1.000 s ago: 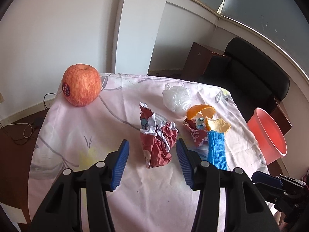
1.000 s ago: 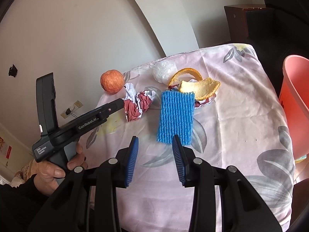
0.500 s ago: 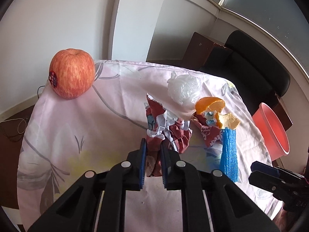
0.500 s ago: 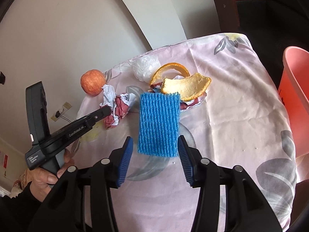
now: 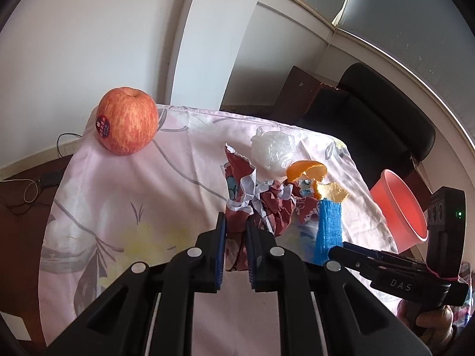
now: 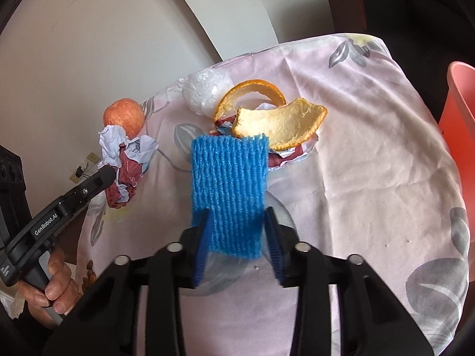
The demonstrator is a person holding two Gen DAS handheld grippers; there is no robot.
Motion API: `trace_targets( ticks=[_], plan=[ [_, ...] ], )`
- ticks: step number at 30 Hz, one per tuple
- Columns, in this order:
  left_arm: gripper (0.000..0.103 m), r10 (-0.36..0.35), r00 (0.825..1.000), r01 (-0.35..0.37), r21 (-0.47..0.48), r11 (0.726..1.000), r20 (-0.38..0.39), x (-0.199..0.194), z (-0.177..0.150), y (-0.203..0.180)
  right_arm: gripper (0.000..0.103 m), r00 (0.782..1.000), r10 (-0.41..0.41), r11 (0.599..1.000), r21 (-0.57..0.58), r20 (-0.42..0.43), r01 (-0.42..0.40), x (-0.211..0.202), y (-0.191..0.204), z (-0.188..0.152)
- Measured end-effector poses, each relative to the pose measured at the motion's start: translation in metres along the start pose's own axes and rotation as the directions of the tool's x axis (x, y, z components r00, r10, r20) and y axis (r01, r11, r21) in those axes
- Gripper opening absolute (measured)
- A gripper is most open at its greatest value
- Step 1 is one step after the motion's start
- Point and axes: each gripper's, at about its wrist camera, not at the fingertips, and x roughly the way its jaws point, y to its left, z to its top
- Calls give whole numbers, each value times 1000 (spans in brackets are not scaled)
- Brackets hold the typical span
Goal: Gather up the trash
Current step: 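Grasp the crumpled red foil wrapper with the left tool while the right tool grasps the blue foam net, then carry the foil wrapper and blue foam net over the pink bucket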
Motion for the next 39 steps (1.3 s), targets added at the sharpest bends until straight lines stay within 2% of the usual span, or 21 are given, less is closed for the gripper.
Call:
trace_targets(
  ticks=[3,8,21,30,39],
  plan=[
    [11,-5,1000,5,1,1000,5,-4,0,-2,10,1000,6,1000,-15,5,-6,-1,2,-3],
    [11,-7,1000,6,19,1000,16,-9,0,-10,7,999,14,999,-45,47,-12,-12,4,-7],
    [11,-51,998,46,96,994,46,-19,4,-50,7,983,33,999,-44,182,-25,-70,1,-13],
    [12,-97,994,88,164,983,49,-16,10,-90,7,967,2,1000,18,253,-7,-98,-23,-13],
    [12,-168,985,153,243,958,43,-7,17,-141,7,944,-52,995,103,325,19,-129,-54,-17]
  ],
)
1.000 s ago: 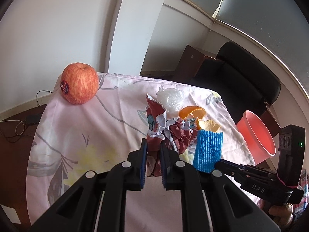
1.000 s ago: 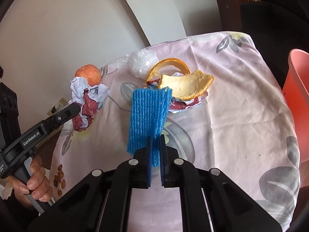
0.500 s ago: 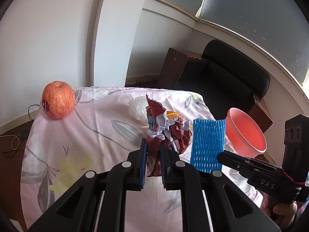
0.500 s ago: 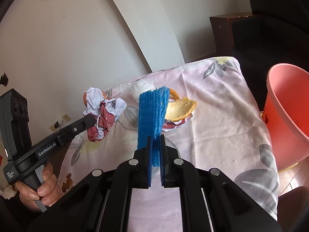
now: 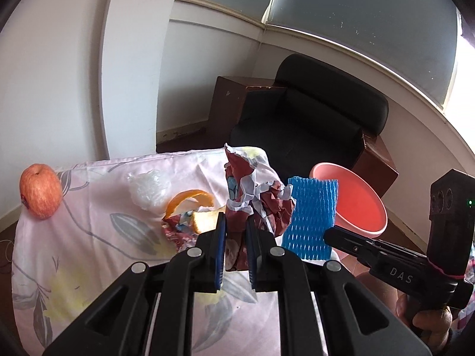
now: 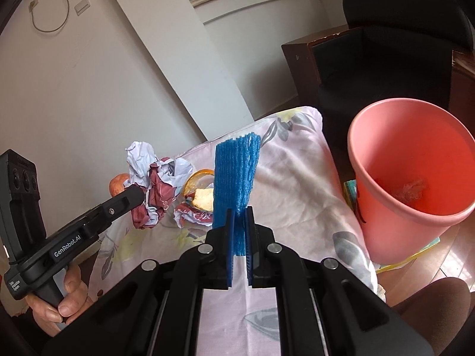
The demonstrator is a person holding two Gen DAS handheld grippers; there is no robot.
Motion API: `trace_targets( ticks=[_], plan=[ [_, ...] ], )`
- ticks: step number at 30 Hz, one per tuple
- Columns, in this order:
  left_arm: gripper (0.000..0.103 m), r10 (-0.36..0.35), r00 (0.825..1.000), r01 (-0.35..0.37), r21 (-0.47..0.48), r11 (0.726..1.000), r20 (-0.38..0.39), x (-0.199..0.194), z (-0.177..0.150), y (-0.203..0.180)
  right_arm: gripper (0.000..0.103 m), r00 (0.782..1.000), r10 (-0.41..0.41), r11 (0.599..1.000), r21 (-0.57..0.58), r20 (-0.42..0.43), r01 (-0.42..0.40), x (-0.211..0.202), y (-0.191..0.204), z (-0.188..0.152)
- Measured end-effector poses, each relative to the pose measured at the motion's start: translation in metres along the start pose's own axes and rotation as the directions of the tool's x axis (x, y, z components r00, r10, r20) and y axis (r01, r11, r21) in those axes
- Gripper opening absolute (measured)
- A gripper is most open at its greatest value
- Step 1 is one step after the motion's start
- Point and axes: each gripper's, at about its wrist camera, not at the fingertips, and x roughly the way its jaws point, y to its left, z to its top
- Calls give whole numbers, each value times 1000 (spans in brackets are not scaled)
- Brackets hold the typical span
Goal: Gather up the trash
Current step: 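Carry the foil wrapper and blue foam net over the pink bucket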
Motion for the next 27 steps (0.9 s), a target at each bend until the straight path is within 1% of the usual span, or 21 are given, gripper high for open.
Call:
trace_targets(
  ticks=[6,12,20,27],
  plan=[
    [12,-48,999,48,49,998,6,13,12,-33,7,998,-47,997,56,47,44,-18,-25,8],
    [12,-93,996,92,95,991,6,29,21,-65,7,990,-108,988,124,92,96,-34,-54,13],
    [12,-138,990,139,150,979,-16,54,30,-104,7,970,-200,968,182,139,174,-45,-93,16],
    [12,-168,985,173,196,965,-44,78,32,-135,7,951,-267,949,214,153,232,-49,-122,19]
  ],
)
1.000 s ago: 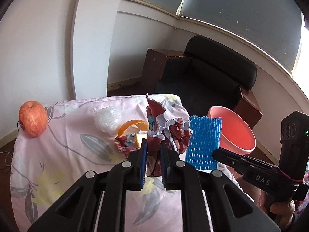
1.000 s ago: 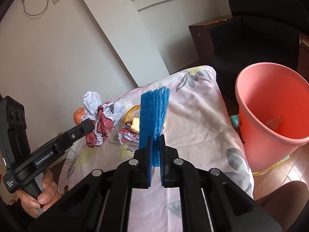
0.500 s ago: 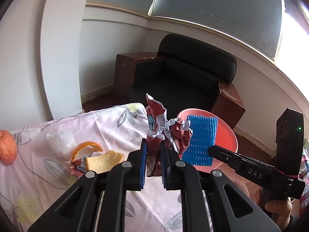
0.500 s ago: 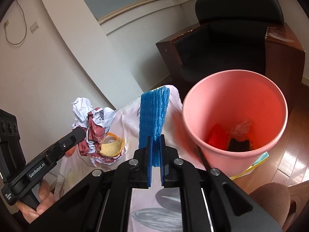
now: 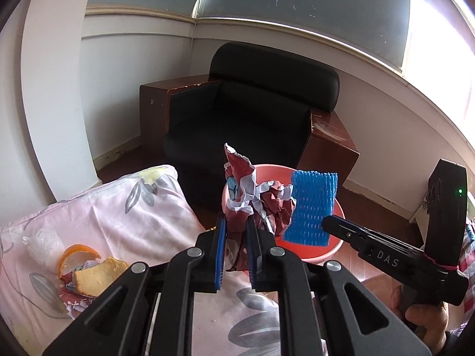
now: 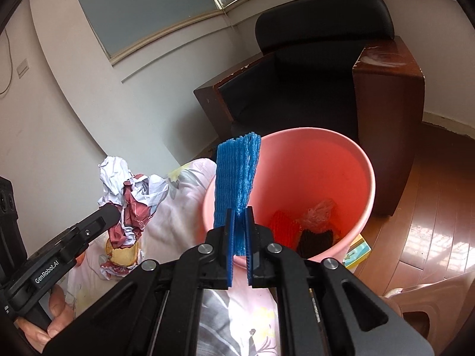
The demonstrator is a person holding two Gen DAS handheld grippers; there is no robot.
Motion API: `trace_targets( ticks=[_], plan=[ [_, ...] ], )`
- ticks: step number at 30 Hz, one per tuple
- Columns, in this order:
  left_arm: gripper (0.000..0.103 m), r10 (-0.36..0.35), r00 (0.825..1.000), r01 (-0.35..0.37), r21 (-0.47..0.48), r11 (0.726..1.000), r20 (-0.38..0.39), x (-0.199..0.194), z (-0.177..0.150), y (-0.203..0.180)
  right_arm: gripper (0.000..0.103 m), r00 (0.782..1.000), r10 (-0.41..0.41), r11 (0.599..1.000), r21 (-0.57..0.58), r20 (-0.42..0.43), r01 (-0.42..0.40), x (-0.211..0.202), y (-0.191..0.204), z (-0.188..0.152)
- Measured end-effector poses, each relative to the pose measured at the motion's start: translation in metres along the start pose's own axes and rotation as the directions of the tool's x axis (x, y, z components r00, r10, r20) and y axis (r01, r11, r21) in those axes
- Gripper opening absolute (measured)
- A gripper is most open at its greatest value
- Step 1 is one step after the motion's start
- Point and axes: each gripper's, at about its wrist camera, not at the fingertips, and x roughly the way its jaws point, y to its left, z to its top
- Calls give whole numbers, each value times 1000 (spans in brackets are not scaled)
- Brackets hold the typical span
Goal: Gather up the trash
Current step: 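Carry the foil wrapper and blue foam net over the pink bucket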
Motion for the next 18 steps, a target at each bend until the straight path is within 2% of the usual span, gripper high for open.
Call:
trace_targets(
  ticks=[8,18],
  plan=[
    [12,-23,998,24,32,999,-52,37,3,-25,7,998,-58,998,-2,-4,58,5,-21,-1],
    [12,-11,994,18,58,998,-111,74,2,-41,7,996,-83,996,32,-14,84,12,-44,2]
  ],
)
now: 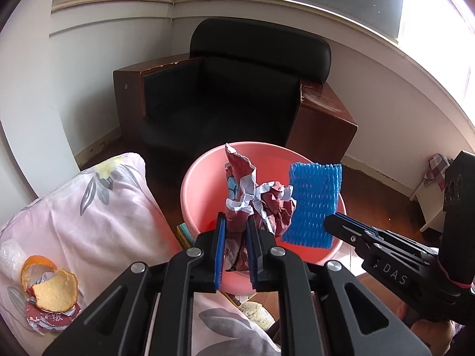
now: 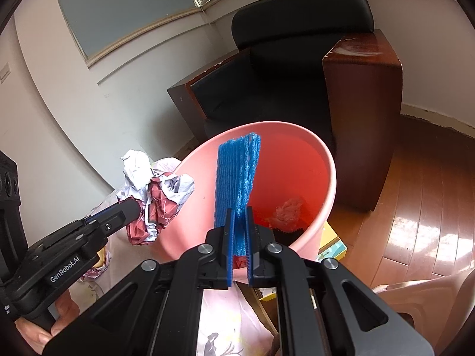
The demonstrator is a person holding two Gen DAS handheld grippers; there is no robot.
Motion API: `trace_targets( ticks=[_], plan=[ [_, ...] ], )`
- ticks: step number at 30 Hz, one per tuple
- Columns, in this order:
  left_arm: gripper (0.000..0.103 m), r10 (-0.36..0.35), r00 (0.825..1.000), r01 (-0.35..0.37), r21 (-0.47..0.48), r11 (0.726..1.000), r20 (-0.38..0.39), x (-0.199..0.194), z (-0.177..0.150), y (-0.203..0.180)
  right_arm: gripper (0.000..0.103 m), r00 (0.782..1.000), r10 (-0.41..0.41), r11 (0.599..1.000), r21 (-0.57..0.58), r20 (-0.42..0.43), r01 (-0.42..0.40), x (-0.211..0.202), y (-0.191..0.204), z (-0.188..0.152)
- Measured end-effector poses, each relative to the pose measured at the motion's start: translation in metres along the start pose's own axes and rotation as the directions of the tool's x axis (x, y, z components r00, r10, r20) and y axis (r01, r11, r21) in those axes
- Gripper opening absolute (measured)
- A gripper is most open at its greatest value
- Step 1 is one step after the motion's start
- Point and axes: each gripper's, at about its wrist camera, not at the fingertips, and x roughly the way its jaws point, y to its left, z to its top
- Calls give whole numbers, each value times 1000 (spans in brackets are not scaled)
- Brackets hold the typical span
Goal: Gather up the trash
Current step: 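Carry the foil wrapper and blue foam net over the pink bucket, then open both tools to drop the wrapper and foam net into the bucket, then move both open tools back to the orange peels on the table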
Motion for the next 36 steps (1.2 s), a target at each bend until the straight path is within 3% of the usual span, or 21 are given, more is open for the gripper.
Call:
trace_targets(
  ticks=[4,11,19,21,24,36],
  plan=[
    [15,6,1000,-6,-2,1000,-9,7,3,-3,7,1000,-8,1000,5,1,8,2,-5,-1],
    [36,11,1000,-11,1,1000,0,8,5,-7,7,1000,-16,1000,10,3,16,4,-10,0],
    [40,7,1000,-6,-11,1000,11,-1,3,-1,10,1000,-18,999,43,-2,18,7,-15,0],
    [42,7,1000,-7,-10,1000,12,-4,2,0,21,1000,-17,999,48,-1,17,7,-16,0],
    [44,4,1000,-4,-16,1000,17,-9,0,3,28,1000,-17,999,47,7,17,5,-14,-1],
    [45,23,999,-21,-51,998,41,-36,-11,18,28,1000,28,999,-24,8,-28,-7,14,-6]
  ],
)
